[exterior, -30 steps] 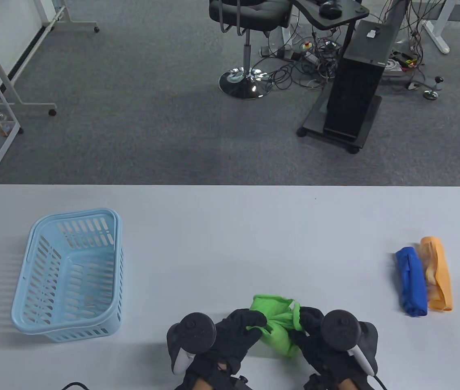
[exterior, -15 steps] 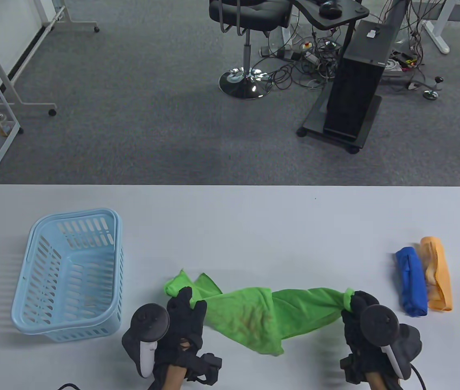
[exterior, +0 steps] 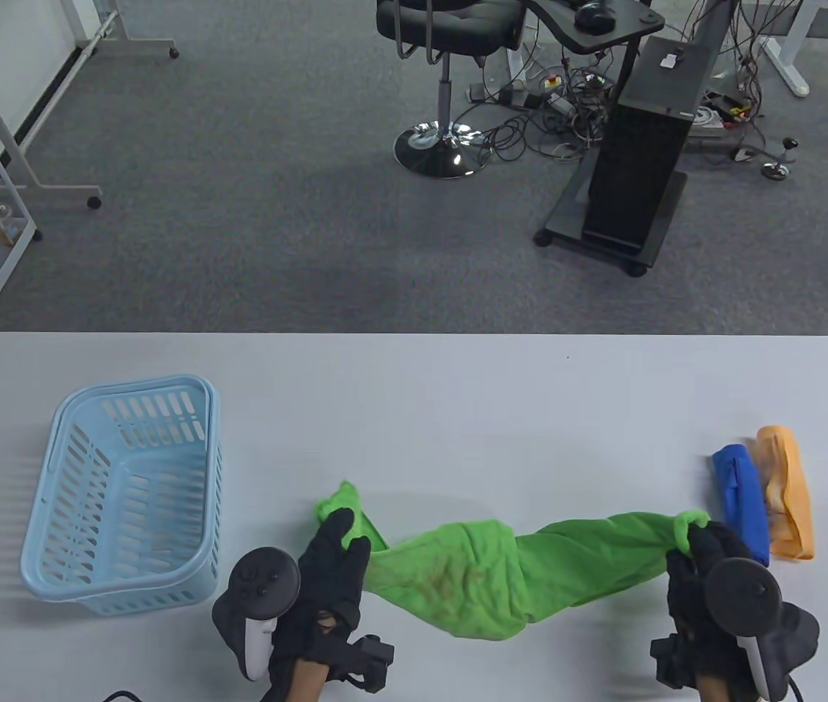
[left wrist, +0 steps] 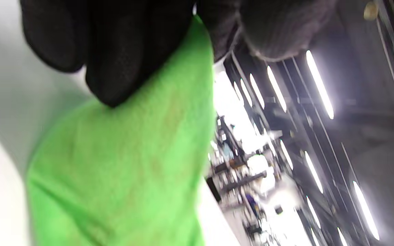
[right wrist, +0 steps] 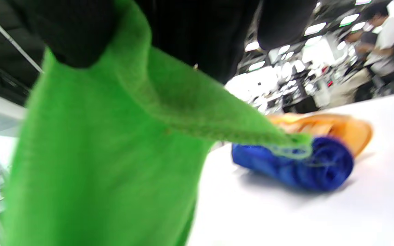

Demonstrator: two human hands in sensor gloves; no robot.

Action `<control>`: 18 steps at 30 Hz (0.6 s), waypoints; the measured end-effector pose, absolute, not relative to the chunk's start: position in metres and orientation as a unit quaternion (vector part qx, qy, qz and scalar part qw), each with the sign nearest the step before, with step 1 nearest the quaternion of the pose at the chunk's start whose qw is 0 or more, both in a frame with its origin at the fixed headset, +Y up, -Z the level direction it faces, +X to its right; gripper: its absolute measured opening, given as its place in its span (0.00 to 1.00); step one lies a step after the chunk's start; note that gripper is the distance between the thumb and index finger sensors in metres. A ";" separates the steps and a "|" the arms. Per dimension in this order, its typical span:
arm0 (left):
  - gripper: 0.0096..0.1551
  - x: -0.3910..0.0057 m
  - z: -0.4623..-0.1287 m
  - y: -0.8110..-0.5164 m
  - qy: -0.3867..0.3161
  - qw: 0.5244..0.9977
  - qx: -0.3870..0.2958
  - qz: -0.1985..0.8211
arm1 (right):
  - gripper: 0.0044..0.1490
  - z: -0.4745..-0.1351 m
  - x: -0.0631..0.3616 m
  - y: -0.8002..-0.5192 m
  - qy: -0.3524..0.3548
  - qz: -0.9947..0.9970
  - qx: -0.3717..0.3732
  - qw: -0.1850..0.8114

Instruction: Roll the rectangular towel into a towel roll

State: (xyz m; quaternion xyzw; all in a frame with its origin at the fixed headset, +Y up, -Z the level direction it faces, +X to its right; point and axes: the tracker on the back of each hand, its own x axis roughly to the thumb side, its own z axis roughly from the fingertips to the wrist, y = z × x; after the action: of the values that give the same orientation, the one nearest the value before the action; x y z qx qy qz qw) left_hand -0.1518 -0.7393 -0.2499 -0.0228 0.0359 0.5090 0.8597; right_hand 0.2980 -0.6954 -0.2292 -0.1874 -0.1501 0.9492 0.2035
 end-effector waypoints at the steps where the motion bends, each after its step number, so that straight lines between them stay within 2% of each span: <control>1: 0.37 -0.149 -0.251 -0.739 0.014 0.859 -0.032 0.511 | 0.35 -0.230 0.295 -0.698 -0.135 0.952 -0.178 0.207; 4: 0.39 -0.148 -0.250 -0.735 -0.003 0.855 -0.032 0.518 | 0.35 -0.234 0.291 -0.704 -0.115 0.956 -0.170 0.211; 7: 0.39 -0.157 -0.247 -0.729 0.009 0.858 0.000 0.514 | 0.34 -0.235 0.293 -0.706 -0.109 0.955 -0.172 0.214; 13: 0.33 -0.157 -0.236 -0.709 0.039 0.926 0.122 0.355 | 0.34 -0.234 0.297 -0.702 -0.117 0.950 -0.179 0.228; 18: 0.36 -0.142 -0.235 -0.709 0.035 0.960 0.133 0.243 | 0.33 -0.230 0.307 -0.697 -0.144 0.936 -0.195 0.254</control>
State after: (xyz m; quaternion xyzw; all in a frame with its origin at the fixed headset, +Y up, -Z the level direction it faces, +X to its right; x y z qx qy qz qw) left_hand -0.1415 -0.7086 -0.2349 0.1335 0.0347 0.2429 0.9602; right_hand 0.3066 -0.6973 -0.2303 -0.1955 -0.1441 0.9362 0.2540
